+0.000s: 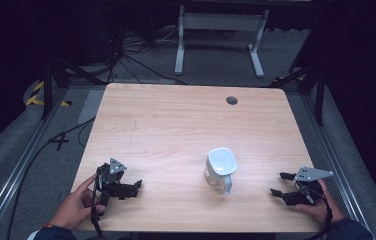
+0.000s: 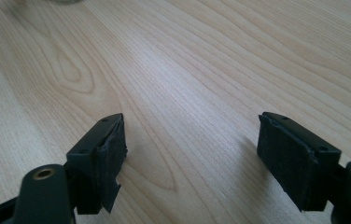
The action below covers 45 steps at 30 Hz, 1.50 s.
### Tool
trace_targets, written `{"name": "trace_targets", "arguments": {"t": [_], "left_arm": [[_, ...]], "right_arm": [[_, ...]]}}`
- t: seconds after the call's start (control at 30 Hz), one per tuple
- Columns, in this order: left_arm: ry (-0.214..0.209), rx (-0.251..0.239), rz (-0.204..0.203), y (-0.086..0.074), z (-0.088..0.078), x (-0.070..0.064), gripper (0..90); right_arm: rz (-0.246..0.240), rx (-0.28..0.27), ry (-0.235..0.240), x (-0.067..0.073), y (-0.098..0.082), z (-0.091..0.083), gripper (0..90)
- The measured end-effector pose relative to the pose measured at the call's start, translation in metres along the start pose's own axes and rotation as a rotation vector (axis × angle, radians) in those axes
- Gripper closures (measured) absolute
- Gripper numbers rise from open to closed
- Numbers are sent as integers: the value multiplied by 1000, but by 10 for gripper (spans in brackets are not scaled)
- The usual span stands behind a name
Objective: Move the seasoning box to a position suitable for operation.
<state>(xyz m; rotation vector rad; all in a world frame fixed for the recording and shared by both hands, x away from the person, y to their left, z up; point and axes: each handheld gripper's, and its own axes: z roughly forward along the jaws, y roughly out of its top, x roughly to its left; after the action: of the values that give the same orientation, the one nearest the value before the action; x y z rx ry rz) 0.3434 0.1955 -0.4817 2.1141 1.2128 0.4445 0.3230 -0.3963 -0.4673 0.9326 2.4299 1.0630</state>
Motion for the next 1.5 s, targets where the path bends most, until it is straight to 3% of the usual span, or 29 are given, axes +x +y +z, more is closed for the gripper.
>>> {"name": "trace_targets", "arguments": {"t": [0.57, 0.73, 0.8, 0.83, 0.93, 0.97, 1.1, 1.23, 1.3, 1.43, 1.5], "left_arm": [[-41, 2, 56, 3, 2, 3, 3], [-56, -7, 74, 4, 4, 4, 3], [-59, -4, 78, 4, 4, 4, 2], [-57, -6, 80, 4, 4, 5, 2], [-58, 4, 81, 5, 4, 5, 1], [-56, -3, 72, 5, 4, 4, 0], [-64, -9, 75, 5, 6, 4, 0], [-72, 9, 78, 7, 5, 3, 0], [-72, 9, 78, 7, 5, 3, 0], [-71, -2, 84, 6, 6, 3, 3], [-73, 5, 91, 6, 5, 3, 3]], "right_arm": [[2, 12, 0, 0, 2, 0, 241], [10, 32, -2, -1, 8, -2, 358], [9, -28, 12, 1, 20, -8, 491], [9, -28, 12, 1, 20, -8, 491], [14, -111, 52, 3, 37, -16, 643], [-8, -150, 68, 8, 49, -21, 690], [-41, -173, 81, 16, 67, -23, 744], [-100, -201, 135, 33, 104, -17, 788], [-109, -206, 138, 36, 109, -16, 802], [-186, -229, 205, 58, 141, -6, 857], [-196, -227, 212, 62, 146, -3, 871]]}}
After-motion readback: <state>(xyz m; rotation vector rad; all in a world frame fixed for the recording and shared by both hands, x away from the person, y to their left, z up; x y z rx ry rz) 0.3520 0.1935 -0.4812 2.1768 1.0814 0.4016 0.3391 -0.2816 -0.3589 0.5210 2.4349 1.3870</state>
